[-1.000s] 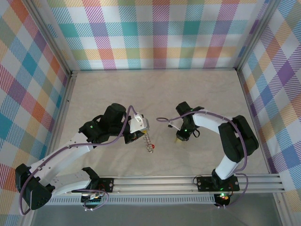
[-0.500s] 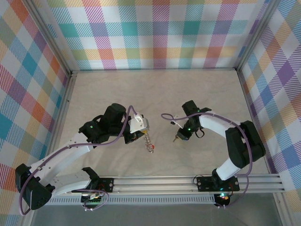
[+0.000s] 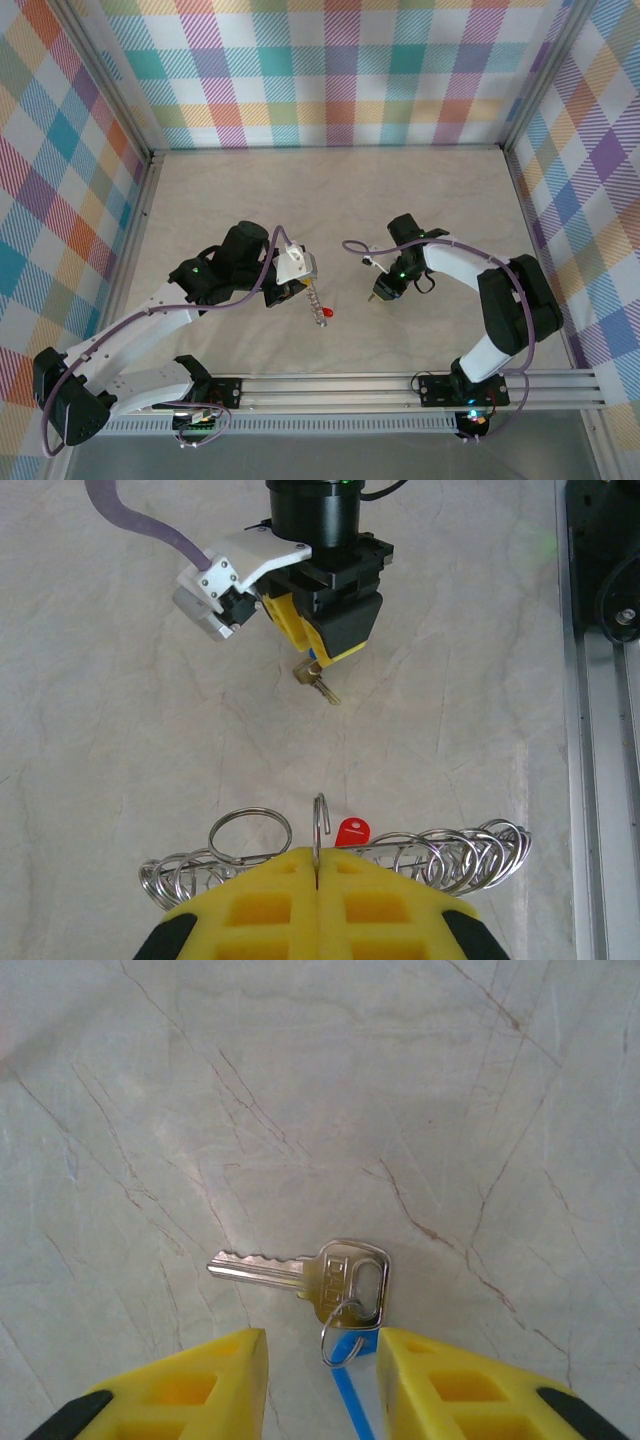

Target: Put the keys on the keyring

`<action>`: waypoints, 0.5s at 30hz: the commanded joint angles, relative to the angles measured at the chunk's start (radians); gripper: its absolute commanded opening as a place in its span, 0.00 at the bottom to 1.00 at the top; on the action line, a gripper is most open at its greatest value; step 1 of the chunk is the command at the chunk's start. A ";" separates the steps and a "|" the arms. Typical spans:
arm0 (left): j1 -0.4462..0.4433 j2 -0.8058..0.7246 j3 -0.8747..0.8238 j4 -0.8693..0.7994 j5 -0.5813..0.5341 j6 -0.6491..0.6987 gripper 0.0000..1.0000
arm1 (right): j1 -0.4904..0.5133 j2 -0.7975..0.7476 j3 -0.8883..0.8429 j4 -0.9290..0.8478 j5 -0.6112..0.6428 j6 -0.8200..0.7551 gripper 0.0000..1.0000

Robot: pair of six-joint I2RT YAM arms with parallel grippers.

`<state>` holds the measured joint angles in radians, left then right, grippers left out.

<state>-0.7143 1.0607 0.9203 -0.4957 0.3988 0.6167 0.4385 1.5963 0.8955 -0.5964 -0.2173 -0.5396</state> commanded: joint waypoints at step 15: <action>0.015 0.005 0.020 0.015 0.020 -0.002 0.00 | 0.011 0.022 -0.009 0.019 0.074 0.000 0.08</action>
<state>-0.7105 1.0611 0.9203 -0.4961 0.3988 0.6170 0.4446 1.6375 0.8955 -0.5911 -0.1276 -0.5343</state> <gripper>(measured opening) 0.049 0.104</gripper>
